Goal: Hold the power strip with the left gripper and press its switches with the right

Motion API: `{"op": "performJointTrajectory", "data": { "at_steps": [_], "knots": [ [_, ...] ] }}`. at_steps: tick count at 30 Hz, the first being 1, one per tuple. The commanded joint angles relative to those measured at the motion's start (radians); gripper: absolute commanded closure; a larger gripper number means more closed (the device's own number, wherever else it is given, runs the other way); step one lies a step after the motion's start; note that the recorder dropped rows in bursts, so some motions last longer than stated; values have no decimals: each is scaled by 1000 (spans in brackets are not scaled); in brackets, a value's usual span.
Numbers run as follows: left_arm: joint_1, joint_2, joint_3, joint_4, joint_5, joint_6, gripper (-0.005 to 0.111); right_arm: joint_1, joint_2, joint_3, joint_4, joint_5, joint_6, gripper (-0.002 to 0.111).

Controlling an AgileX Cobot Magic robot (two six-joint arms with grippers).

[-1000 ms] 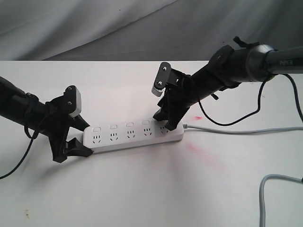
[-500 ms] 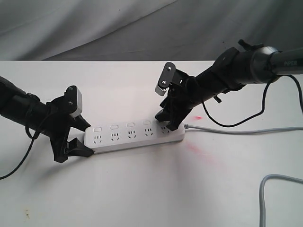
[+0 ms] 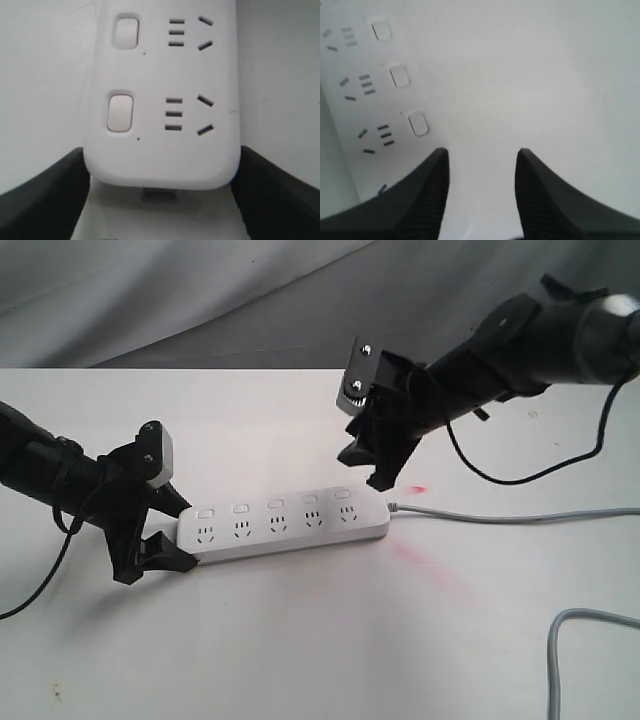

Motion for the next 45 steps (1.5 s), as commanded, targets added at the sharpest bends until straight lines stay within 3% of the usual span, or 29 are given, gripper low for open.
{"op": "performJointTrajectory", "data": {
  "at_steps": [1, 8, 19, 24, 45],
  "knots": [
    [-2, -5, -5, -7, -2, -6, 52, 0, -119, 32, -1, 56, 46, 82],
    [-2, -5, -5, -7, -2, -10, 52, 0, -410, 281, 78, -70, 46, 107],
    [-2, -5, -5, -7, -2, -6, 52, 0, -1048, 812, 323, -307, 46, 108],
    [-2, -5, -5, -7, -2, -4, 52, 0, -1237, 982, 402, -430, 49, 108],
    [-2, -5, -5, -7, -5, -7, 52, 0, -1327, 1042, 446, -506, 49, 108]
  ]
}}
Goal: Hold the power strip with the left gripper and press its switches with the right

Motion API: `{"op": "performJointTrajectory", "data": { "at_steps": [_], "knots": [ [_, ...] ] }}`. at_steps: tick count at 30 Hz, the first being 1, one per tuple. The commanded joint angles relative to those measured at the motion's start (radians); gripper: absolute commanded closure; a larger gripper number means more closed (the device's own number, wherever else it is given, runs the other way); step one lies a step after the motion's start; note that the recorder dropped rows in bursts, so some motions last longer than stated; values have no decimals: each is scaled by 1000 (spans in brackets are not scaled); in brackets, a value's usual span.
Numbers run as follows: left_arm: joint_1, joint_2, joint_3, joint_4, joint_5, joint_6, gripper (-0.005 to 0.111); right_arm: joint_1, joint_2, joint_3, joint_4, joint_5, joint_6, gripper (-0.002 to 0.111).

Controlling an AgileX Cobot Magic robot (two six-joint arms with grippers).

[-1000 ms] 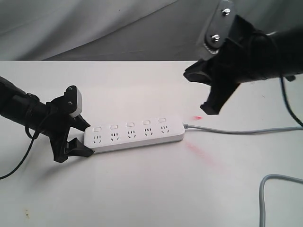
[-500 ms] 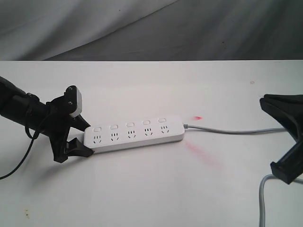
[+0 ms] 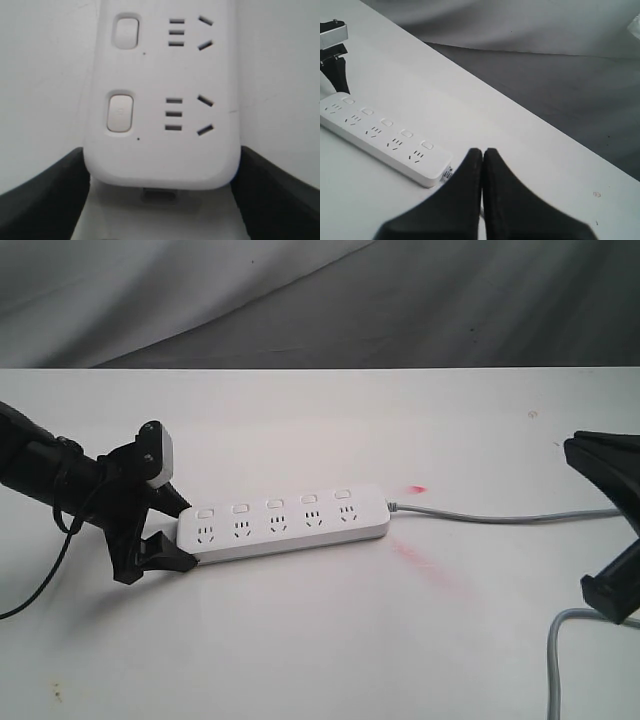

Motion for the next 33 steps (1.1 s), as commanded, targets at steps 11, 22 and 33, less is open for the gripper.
{"op": "performJointTrajectory", "data": {
  "at_steps": [11, 22, 33],
  "knots": [
    [-2, -5, -5, -7, -2, -5, 52, -136, -380, 133, 41, -82, 9, 108],
    [-2, -5, -5, -7, -3, -10, 52, -305, -518, 223, 48, -44, 110, 108],
    [-2, -5, -5, -7, -3, -6, 52, -305, -518, 234, -892, -7, 1130, 108]
  ]
}}
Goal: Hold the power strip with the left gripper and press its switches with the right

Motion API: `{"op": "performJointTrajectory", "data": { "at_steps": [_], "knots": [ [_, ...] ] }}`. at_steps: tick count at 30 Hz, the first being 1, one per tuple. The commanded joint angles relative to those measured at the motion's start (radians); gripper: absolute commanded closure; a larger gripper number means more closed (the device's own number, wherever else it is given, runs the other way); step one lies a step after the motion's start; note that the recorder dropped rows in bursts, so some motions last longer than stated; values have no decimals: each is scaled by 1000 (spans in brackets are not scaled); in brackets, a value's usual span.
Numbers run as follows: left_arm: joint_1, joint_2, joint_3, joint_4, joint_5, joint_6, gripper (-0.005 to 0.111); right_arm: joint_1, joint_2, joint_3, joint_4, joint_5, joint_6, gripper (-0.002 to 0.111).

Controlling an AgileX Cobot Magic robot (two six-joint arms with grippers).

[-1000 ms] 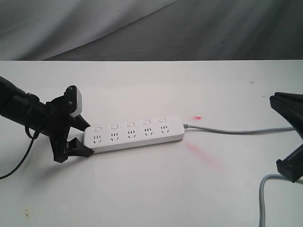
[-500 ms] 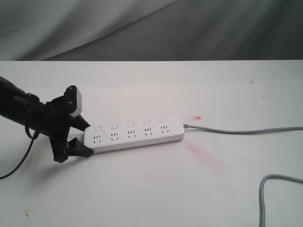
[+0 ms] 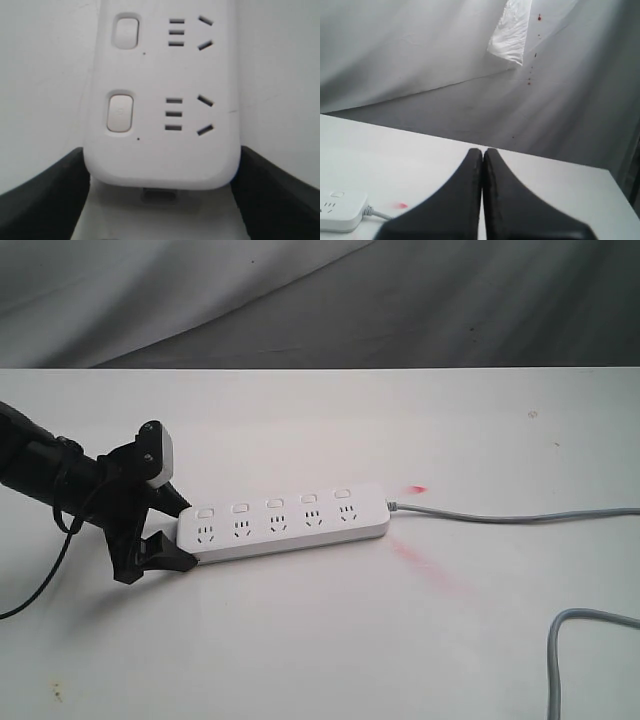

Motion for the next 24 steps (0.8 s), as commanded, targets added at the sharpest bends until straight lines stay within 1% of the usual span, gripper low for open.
{"op": "performJointTrajectory", "data": {
  "at_steps": [1, 2, 4, 8, 10, 18, 24],
  "knots": [
    [-2, -5, -5, -7, -1, -6, 52, -8, -3, 25, -637, 35, 660, 108],
    [-2, -5, -5, -7, -1, -6, 52, -8, -3, 39, -705, 29, 737, 108],
    [-2, -5, -5, -7, -1, -6, 52, -8, -3, 76, -750, 2, 802, 108],
    [-2, -5, -5, -7, -1, -8, 52, -8, -3, 154, -753, -103, 806, 108],
    [-2, -5, -5, -7, -1, -8, 52, -8, -3, 179, -783, -150, 806, 108],
    [-2, -5, -5, -7, -1, -6, 52, -8, -3, 179, -801, -123, 806, 108],
    [-2, -5, -5, -7, -1, -8, 52, -8, -87, 179, -801, -123, 806, 108]
  ]
}}
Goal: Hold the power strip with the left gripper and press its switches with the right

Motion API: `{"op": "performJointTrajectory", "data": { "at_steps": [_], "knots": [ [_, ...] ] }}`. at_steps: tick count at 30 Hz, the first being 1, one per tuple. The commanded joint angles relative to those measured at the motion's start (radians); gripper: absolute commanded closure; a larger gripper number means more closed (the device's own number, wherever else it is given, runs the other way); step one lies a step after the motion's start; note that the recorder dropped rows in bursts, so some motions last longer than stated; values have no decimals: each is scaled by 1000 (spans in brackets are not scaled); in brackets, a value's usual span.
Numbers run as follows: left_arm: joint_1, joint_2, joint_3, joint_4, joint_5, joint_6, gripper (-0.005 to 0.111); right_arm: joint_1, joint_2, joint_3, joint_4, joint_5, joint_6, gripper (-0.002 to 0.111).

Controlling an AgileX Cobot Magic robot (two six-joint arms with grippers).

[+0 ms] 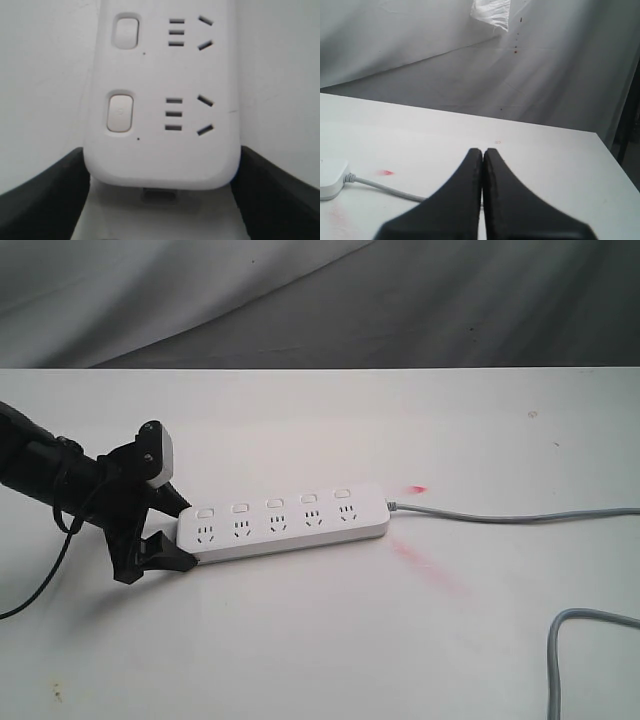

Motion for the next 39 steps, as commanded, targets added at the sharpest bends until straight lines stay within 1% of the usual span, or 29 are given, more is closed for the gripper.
{"op": "performJointTrajectory", "data": {
  "at_steps": [1, 20, 21, 25, 27, 37, 39],
  "knots": [
    [-2, -5, -5, -7, -1, -7, 52, -8, -47, 4, -10, -6, 2, 108],
    [-2, -5, -5, -7, 0, -8, 52, -8, -58, 4, -10, -6, 2, 108],
    [-2, -5, -5, -7, 0, -8, 51, -8, -58, 4, -10, -6, 2, 108],
    [-2, -5, -5, -4, 48, -4, 40, -8, -58, 4, -10, -6, 2, 108],
    [-2, -5, -5, -4, 57, -2, 37, -8, -58, 4, -10, -6, 2, 108],
    [-2, -5, -5, -4, 57, -8, 35, -8, -58, 4, -10, -6, 2, 108],
    [-2, -14, -5, -4, 58, -12, 29, -8, -58, 4, -10, -6, 2, 108]
  ]
}}
